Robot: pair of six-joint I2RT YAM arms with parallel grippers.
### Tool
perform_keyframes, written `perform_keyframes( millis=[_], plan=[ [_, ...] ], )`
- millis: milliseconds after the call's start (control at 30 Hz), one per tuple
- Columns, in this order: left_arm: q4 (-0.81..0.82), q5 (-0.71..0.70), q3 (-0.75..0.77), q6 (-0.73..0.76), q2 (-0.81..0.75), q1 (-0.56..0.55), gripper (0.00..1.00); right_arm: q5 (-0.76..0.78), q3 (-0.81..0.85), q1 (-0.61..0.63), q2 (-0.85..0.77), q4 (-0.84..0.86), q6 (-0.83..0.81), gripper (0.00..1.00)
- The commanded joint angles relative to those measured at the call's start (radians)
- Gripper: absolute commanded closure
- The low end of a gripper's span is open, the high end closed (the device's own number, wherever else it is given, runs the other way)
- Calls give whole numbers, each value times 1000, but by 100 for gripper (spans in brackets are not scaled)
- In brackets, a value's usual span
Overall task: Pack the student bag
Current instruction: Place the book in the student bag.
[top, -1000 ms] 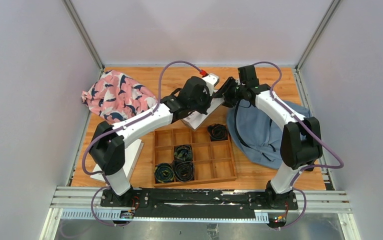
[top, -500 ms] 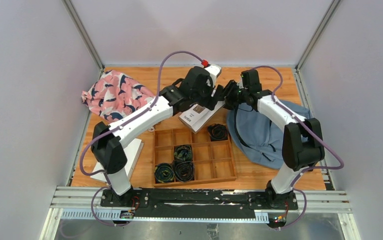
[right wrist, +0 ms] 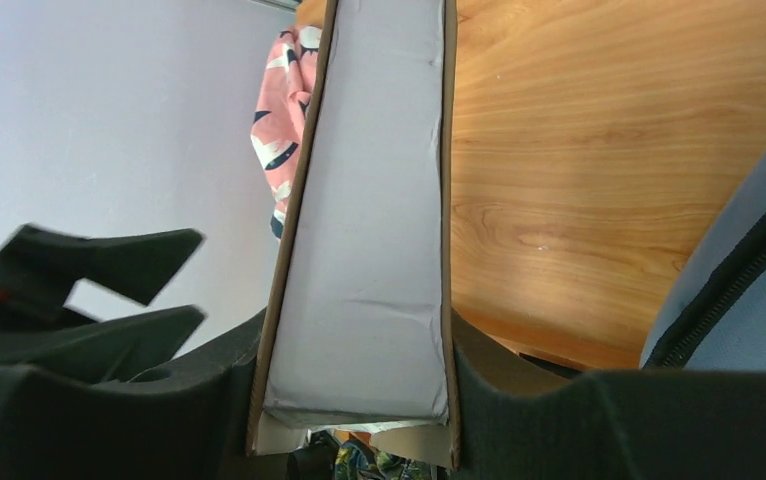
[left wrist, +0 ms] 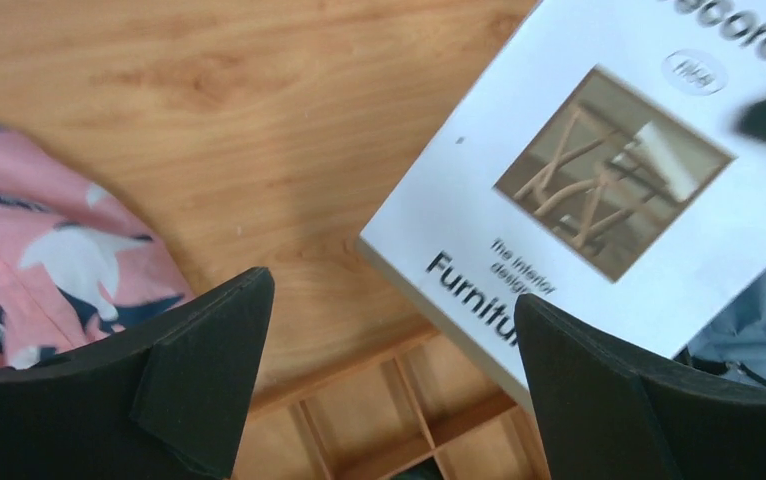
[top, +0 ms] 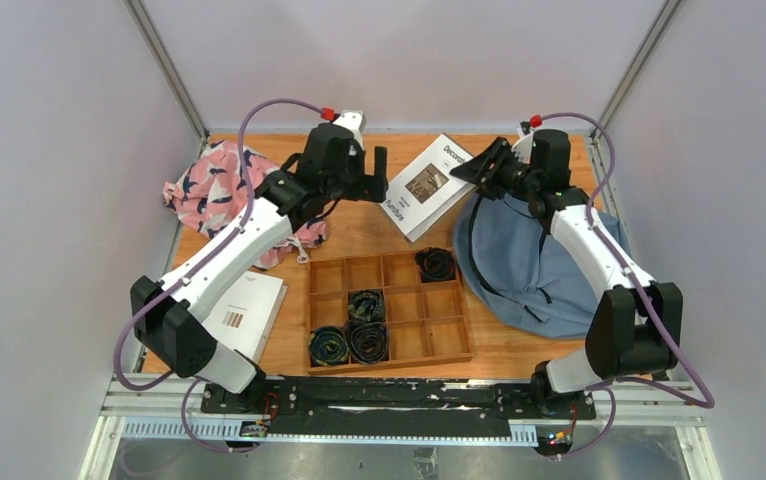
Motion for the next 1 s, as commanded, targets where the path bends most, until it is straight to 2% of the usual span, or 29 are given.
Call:
perform_keyframes(
  millis=[0,100,200,300,467,667,833,967],
  plan=[
    [95,198,-148,-152,-62,94,0,-87,-37,-49,-60,70,-31,100],
    [255,449,-301,-279,-111,202,0,-133,-93,-89,-110,139,-15,100],
    [423,603,-413,-411,-137,266,0,-159,-166,-113,-158,251,22,100],
    [552,660,-476,-517,-149,275,0,-176,-217,-126,-183,351,73,100],
    [858,767,-582,-742,-124,275,0,-205,-267,-131,-169,572,209,100],
    [1215,813,-697,-968,-88,275,0,-225,-304,-130,-110,826,385,100],
    [1309,833,-727,-1036,-53,274,0,-226,-317,-128,-71,952,477,100],
    [1371,834,-723,-1055,-46,268,0,-227,-317,-114,-52,970,504,100]
  ],
)
